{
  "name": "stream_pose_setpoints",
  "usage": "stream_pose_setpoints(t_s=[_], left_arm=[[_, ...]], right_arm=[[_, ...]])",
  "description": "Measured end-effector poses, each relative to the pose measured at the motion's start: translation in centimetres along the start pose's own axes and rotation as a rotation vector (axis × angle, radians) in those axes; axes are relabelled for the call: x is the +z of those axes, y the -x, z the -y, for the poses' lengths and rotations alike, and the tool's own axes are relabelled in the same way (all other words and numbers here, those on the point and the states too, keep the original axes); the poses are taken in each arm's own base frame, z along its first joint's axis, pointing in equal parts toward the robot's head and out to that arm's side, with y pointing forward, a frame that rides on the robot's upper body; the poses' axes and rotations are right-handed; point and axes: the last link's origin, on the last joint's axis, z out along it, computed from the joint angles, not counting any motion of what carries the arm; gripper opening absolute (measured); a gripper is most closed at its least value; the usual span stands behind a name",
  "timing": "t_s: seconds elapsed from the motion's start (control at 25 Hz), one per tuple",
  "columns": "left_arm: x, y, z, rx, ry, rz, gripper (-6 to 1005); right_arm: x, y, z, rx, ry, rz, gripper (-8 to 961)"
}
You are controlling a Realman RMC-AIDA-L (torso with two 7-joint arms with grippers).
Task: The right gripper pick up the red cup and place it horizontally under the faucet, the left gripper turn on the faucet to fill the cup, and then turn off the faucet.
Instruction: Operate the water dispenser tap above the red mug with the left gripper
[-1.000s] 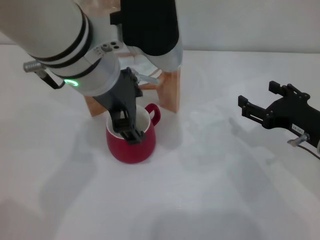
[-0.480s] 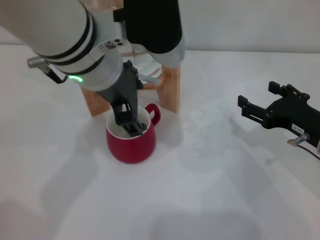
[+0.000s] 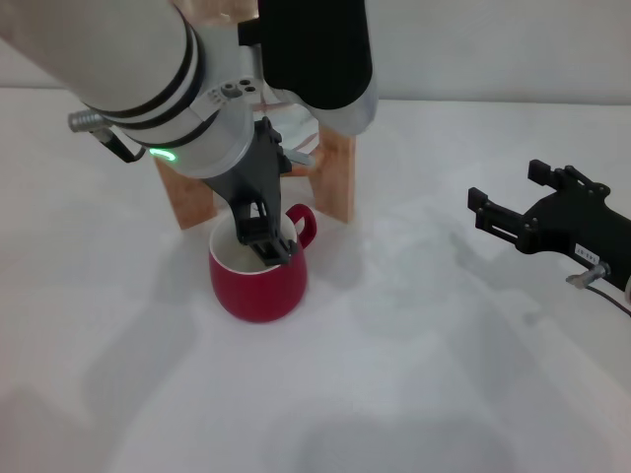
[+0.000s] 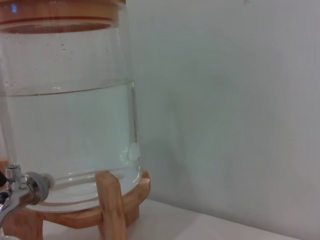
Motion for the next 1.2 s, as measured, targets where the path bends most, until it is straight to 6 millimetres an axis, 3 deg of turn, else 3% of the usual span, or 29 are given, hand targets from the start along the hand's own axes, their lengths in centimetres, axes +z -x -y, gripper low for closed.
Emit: stream_pose_setpoints(t_s=[1.2], left_arm=[[0.77, -0.56, 0.64, 0.011, -0.052, 0.023, 889]], right_arm=[[-0.33, -0.27, -0.01, 0.007, 0.001, 0.001, 869]])
